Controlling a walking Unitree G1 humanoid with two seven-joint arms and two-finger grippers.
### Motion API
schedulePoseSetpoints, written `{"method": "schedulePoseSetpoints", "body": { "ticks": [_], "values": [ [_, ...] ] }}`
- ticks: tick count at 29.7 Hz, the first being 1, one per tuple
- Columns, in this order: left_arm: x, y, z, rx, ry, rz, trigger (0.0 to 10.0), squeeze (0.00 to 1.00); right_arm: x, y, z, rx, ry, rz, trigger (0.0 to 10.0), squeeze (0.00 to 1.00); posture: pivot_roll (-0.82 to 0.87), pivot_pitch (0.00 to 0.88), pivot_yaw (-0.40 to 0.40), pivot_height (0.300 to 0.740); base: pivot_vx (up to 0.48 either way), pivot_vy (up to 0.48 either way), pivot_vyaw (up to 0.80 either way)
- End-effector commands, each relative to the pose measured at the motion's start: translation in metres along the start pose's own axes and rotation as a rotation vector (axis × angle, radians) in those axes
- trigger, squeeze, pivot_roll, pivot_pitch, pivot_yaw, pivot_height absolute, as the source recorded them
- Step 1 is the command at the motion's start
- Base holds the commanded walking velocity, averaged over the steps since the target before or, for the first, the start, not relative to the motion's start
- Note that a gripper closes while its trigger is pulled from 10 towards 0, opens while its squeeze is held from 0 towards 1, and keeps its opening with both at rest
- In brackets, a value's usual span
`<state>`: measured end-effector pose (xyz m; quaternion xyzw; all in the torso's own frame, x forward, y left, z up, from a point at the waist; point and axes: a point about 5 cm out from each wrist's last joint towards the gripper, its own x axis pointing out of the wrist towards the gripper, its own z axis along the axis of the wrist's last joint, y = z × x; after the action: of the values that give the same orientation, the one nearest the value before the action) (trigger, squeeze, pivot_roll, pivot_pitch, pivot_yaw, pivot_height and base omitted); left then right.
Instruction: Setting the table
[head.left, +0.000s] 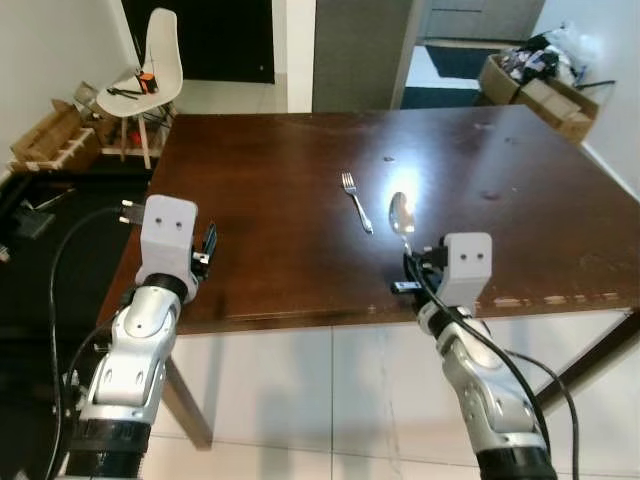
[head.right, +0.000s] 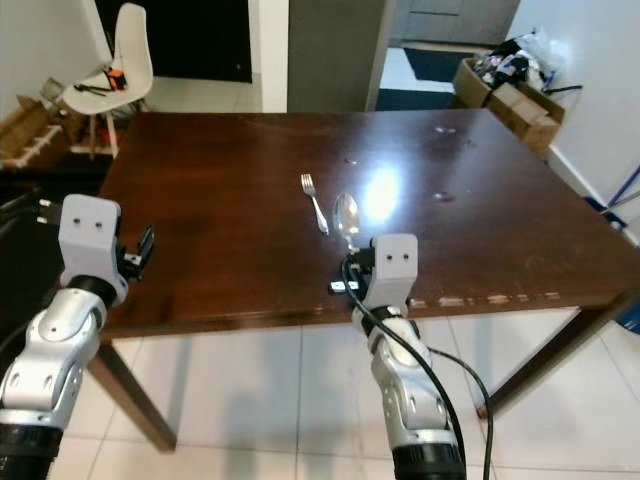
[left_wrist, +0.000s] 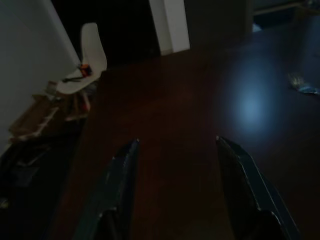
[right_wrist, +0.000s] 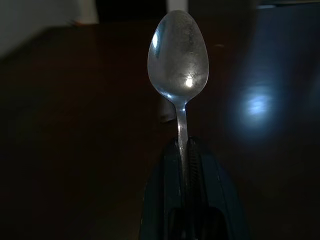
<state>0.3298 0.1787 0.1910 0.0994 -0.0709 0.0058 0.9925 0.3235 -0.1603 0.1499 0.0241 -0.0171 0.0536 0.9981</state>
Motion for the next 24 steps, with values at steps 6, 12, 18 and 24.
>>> {"method": "schedulePoseSetpoints", "body": {
  "ticks": [6,12,18,24],
  "values": [
    [-0.0033,0.0010,-0.0079,0.007,0.034,0.000,10.0,0.05,-0.0005,-0.0006,0.0023,-0.002,-0.007,0.000,10.0,0.00,-0.02,0.040,0.078,0.740,0.476,0.000,0.00],
    [-0.0029,-0.0001,-0.0078,0.012,0.036,-0.014,10.0,0.04,-0.0003,-0.0017,0.0026,-0.003,-0.008,0.000,10.0,0.00,-0.03,0.040,0.080,0.740,0.454,0.000,0.00],
    [-0.0025,-0.0017,-0.0072,0.007,0.032,-0.013,10.0,0.04,-0.0011,-0.0025,0.0026,-0.005,-0.007,0.000,10.0,0.00,-0.03,0.039,0.077,0.740,0.448,0.000,0.00],
    [-0.0061,-0.0041,-0.0086,-0.035,0.038,-0.030,10.0,0.00,-0.0027,0.0009,0.0026,-0.009,0.000,0.043,10.0,0.00,-0.04,0.041,0.073,0.740,0.103,0.000,0.00]
  ]
}}
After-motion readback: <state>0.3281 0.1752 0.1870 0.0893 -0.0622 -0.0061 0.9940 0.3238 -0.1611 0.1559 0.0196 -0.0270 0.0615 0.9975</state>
